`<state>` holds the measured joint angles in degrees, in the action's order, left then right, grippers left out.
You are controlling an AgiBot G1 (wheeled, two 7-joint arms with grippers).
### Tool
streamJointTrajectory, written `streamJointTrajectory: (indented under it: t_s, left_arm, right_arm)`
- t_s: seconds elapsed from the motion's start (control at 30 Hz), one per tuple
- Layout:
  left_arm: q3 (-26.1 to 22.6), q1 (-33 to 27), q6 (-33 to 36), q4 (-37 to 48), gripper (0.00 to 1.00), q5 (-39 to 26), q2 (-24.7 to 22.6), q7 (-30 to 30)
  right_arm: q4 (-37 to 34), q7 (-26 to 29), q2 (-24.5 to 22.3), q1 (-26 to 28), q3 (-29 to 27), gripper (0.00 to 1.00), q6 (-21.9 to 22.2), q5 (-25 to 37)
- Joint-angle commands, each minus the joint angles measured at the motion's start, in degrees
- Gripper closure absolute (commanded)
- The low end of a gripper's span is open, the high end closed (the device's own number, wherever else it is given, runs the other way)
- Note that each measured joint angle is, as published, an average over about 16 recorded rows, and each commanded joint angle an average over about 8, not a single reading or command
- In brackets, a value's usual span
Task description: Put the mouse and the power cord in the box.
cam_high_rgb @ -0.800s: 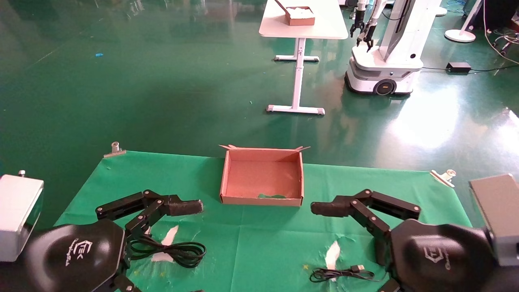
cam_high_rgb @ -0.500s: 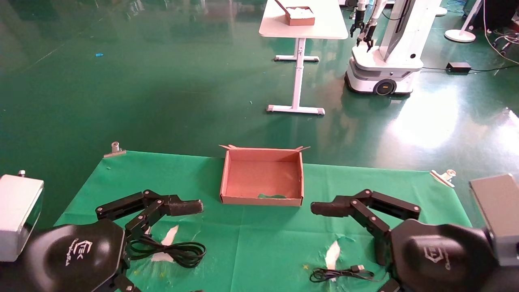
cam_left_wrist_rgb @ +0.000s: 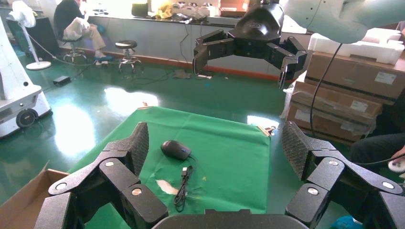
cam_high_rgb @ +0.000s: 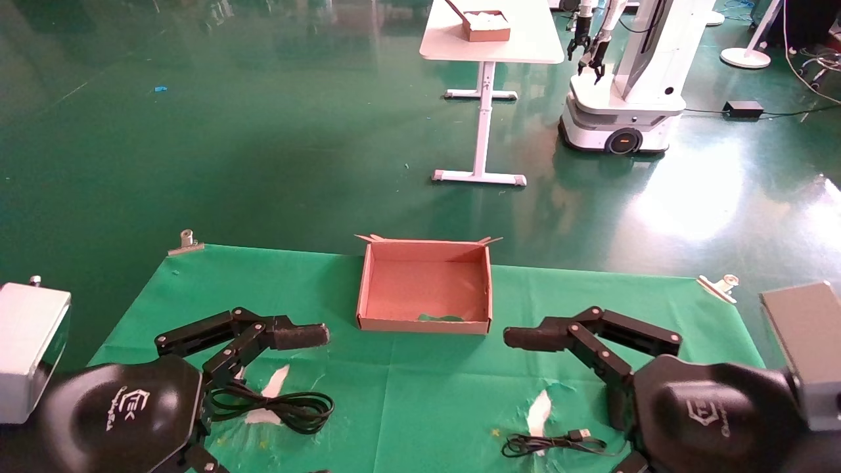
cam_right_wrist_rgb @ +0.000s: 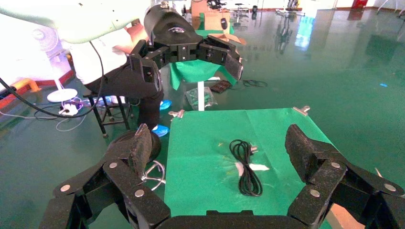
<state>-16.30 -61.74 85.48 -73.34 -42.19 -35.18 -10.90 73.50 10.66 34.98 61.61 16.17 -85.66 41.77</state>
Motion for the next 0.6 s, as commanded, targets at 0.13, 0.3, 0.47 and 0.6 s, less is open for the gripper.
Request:
streamJointTrajectory:
  t_s: [0.13,0.3,0.47,0.6]
  left_arm:
    - [0.0,0.0,0.0,0.0,0.0,0.0,0.0,0.0]
    - [0.0,0.0,0.0,0.0,0.0,0.0,0.0,0.0]
    - [0.0,0.0,0.0,0.0,0.0,0.0,0.0,0.0]
    - [0.0,0.0,0.0,0.0,0.0,0.0,0.0,0.0]
  right_arm:
    - [0.0,0.0,0.0,0.0,0.0,0.0,0.0,0.0]
    - [0.0,0.0,0.0,0.0,0.0,0.0,0.0,0.0]
    - [0.0,0.0,0.0,0.0,0.0,0.0,0.0,0.0]
    - [0.0,0.0,0.0,-0.1,0.0,0.0,0.0,0.0]
